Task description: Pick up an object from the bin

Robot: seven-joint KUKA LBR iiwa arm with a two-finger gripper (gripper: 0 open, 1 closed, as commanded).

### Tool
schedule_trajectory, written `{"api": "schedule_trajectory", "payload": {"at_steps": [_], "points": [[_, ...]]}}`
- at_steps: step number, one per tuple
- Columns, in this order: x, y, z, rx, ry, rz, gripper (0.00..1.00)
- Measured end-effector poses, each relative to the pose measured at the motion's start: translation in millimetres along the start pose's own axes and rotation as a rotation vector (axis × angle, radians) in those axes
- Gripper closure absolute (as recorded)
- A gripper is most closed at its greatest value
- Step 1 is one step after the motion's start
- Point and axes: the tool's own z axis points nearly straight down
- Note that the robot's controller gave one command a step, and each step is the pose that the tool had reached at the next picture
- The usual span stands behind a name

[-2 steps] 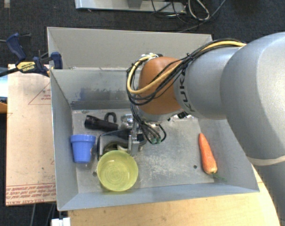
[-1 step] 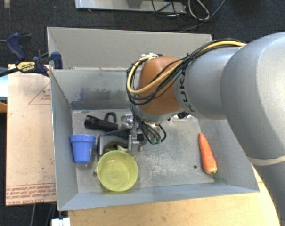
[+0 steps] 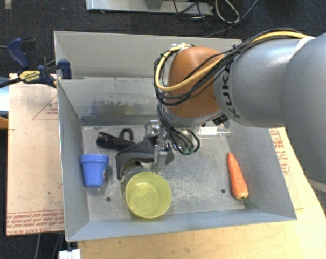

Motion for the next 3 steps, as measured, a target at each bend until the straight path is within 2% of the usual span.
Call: {"api": "schedule_trajectory", "payload": {"at_steps": [1, 2, 3], "points": [[-8.3, 2.3, -14.6, 0.001, 0.012, 0.001, 1.0], [0.1, 15.2, 6.1, 0.001, 0.017, -0.002, 1.0], [-0.5, 13.9, -6.6, 0.002, 0.027, 0.0, 1.0]]}}
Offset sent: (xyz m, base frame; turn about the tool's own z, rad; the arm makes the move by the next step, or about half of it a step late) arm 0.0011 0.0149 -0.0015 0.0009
